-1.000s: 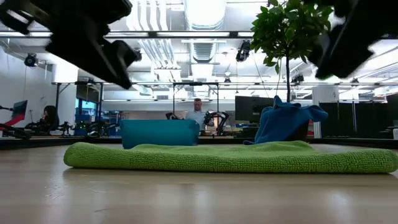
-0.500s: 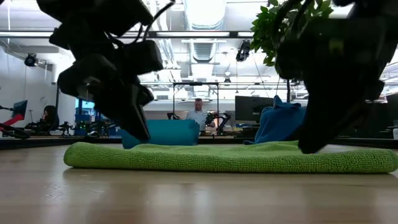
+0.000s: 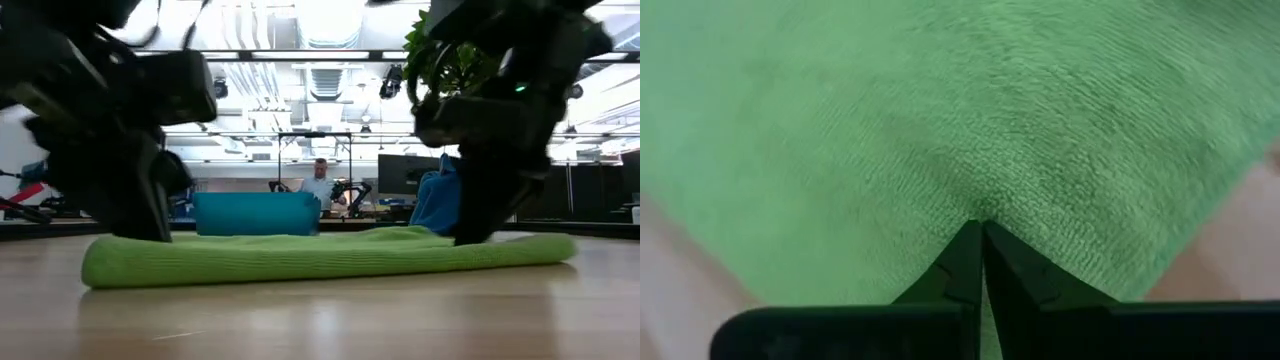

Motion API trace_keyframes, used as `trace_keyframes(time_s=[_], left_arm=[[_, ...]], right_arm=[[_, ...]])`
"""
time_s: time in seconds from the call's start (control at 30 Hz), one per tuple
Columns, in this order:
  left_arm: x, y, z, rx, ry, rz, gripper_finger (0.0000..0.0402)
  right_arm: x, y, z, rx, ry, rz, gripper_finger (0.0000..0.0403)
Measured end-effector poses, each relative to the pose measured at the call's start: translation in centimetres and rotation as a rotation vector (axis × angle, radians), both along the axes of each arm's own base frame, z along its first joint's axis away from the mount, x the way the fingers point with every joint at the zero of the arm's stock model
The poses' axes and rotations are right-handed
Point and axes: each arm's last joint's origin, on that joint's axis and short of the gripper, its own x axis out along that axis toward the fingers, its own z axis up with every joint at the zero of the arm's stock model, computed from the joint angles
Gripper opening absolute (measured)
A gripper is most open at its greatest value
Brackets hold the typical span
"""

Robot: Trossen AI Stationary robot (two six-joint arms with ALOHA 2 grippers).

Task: Fold microfiber towels
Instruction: Fold the green microfiber cloth

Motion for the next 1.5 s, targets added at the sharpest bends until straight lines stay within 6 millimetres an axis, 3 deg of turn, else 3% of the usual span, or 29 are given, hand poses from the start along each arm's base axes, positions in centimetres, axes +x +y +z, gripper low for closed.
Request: trace_keyframes(time_s=[0.23,0.47,0.57,0.7,0.9,1.0,1.1,1.27,1.5], left_arm=[[0.6,-4.1,-1.0,-0.075,-0.066,0.089,0.0000],[5.1,-7.6,-1.3,-0.078,-0.132,0.062,0.0000],[6.9,-8.6,-1.0,-0.032,-0.160,-0.011,0.0000],[7.1,-8.2,0.5,0.090,-0.104,-0.047,0.0000],[6.8,-6.0,5.0,0.149,-0.178,-0.097,0.0000],[7.2,-4.1,5.8,0.160,-0.187,-0.108,0.0000],[7.8,-1.2,5.8,0.158,-0.175,-0.073,0.0000],[8.5,4.0,4.0,0.141,-0.102,-0.061,0.0000],[9.6,10.1,3.0,0.186,-0.088,-0.084,0.0000]], right_arm=[[1.1,-2.9,0.0,-0.027,-0.013,0.041,0.0009],[1.9,-4.7,0.1,-0.016,-0.051,0.036,0.0009],[2.1,-5.0,0.2,-0.022,-0.067,0.043,0.0009],[1.9,-4.6,1.1,-0.033,-0.095,0.066,0.0009],[1.5,-0.4,3.7,-0.037,-0.275,0.165,0.0009],[1.5,2.5,3.9,-0.005,-0.376,0.221,0.0009],[1.4,4.9,2.8,0.021,-0.423,0.230,0.0009],[2.1,7.1,0.7,0.042,-0.438,0.224,0.0009],[5.0,9.3,-0.7,0.023,-0.444,0.275,0.0009]])
